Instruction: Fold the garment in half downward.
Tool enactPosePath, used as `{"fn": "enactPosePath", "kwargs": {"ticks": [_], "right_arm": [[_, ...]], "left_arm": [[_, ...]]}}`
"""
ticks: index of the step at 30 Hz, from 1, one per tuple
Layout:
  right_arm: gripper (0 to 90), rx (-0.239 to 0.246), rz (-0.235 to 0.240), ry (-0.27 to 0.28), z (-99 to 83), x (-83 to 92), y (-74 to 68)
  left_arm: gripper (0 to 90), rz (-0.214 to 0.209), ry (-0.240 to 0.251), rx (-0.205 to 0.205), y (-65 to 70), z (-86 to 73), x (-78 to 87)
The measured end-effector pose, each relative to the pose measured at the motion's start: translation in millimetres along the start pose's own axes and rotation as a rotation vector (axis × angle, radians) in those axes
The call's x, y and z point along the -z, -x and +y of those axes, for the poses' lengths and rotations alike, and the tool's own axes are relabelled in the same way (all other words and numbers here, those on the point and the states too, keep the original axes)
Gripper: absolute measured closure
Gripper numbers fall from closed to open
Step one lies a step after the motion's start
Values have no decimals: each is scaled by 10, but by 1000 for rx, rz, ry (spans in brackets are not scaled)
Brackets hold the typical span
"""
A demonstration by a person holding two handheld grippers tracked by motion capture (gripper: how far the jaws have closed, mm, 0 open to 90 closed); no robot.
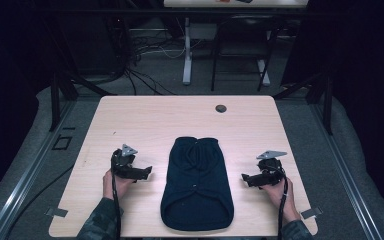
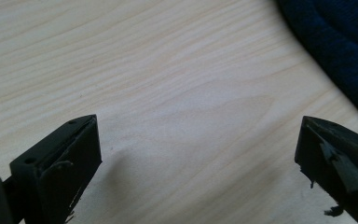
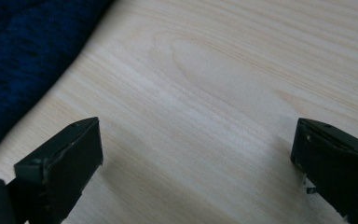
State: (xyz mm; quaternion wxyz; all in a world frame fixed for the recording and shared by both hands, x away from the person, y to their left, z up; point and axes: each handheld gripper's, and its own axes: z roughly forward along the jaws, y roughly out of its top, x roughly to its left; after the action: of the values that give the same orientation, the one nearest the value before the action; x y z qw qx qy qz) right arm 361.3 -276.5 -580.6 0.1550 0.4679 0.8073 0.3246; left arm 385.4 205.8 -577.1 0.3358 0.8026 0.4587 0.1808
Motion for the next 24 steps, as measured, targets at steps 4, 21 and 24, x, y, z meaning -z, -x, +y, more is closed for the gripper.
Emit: {"fn": "enactPosePath", "kwargs": {"ticks": [4, 21, 24], "right_arm": [[27, 3, 6, 17, 101, 79, -25], [43, 36, 42, 17, 420, 180, -84], [45, 43, 51, 17, 495, 176, -95]], "left_arm": [[3, -16, 18, 0, 23, 97, 48], [9, -93, 2, -16, 66, 445, -39], [10, -97, 3, -23, 68, 519, -70]]}}
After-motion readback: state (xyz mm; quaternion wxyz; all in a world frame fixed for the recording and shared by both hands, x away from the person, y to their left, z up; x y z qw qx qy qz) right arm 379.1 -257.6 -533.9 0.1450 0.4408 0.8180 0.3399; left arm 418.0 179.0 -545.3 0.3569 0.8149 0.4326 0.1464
